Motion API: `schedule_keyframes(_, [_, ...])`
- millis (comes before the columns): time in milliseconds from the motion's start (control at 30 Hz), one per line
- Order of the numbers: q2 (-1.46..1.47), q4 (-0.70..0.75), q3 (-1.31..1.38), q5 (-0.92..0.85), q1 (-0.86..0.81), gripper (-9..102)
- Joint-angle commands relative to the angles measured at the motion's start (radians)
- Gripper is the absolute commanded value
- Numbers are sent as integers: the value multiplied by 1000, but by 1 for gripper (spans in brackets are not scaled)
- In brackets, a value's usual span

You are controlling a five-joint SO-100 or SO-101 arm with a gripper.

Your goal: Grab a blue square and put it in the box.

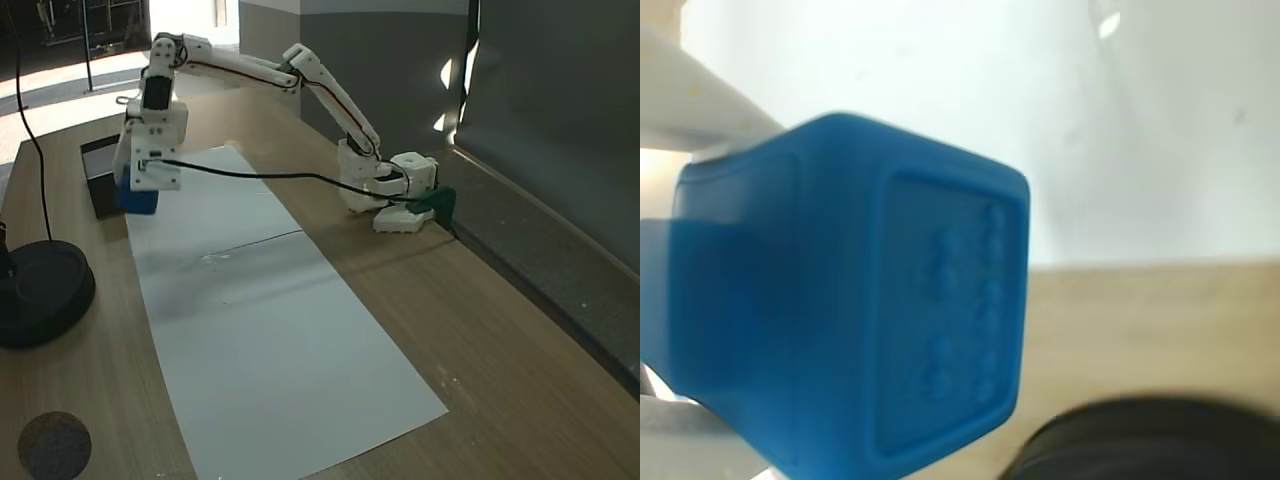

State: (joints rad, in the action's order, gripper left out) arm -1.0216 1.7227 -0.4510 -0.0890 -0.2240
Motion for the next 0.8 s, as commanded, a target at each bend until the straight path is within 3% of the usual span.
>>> schedule_keyframes(0, [-212, -12, 152, -35, -137, 11])
schedule_keyframes(267, [-193, -184, 209, -64, -483, 11])
schedule_keyframes(567, [-14, -216, 222, -55, -446, 11])
schedule_keyframes(767, [66, -342, 212, -57, -413, 11])
